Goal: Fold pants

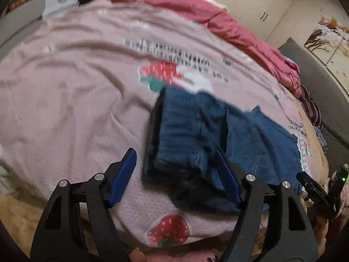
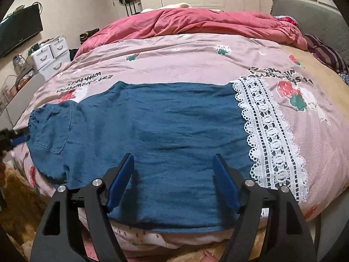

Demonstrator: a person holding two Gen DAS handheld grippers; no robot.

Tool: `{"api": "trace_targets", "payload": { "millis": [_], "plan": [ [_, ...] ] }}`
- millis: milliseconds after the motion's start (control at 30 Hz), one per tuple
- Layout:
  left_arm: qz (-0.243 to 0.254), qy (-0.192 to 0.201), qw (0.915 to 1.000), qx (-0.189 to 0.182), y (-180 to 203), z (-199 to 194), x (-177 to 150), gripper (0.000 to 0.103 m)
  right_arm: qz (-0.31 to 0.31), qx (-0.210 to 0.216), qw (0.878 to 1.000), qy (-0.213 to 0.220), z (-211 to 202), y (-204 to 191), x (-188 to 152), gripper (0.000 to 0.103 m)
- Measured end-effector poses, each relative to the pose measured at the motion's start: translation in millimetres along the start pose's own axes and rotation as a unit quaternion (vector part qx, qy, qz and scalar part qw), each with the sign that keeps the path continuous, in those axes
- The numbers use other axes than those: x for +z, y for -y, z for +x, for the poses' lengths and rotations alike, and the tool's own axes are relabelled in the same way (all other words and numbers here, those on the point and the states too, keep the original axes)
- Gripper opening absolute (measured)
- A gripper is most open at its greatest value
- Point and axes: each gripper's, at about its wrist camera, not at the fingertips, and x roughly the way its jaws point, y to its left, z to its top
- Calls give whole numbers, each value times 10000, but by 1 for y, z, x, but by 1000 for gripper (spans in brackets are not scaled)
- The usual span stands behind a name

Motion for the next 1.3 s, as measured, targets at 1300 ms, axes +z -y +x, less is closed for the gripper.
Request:
{"api": "trace_targets", "payload": {
  "millis": [1300],
  "plan": [
    [928, 794, 9920, 307, 30, -67, 0, 49, 185, -8, 9998, -116, -11, 14, -23, 90]
  ]
}}
